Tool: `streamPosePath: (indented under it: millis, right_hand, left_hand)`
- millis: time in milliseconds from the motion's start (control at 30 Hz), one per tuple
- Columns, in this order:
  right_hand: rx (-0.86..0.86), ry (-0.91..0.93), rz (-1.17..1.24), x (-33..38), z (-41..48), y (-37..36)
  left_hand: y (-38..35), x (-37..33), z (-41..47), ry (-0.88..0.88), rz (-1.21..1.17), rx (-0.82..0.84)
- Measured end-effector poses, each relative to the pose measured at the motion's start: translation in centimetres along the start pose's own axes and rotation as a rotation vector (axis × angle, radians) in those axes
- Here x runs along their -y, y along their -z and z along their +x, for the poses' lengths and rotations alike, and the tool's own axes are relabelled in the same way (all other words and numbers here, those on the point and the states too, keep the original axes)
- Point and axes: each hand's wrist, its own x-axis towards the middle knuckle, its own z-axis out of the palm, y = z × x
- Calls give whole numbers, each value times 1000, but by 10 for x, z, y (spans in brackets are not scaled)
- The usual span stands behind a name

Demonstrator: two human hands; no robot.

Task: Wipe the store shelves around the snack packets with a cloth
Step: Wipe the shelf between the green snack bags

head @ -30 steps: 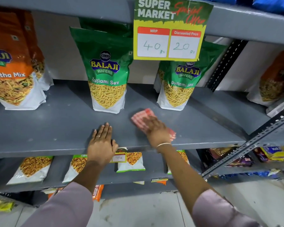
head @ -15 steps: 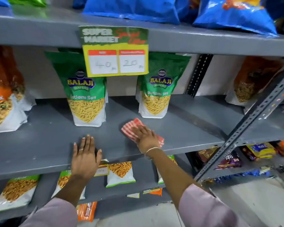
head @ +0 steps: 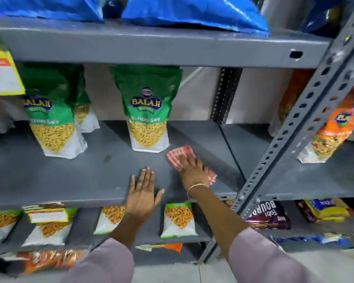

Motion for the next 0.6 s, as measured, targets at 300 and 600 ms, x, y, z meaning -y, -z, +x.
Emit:
streamPosePath:
  millis: [300,600]
  right_hand:
    - [-56,258,-67,7,-4,-9]
    - [-55,42,109,7,81,4]
  left_hand:
    - [7,-9,3,53,-4,-60]
    - [-3,-6,7,54,34,-143]
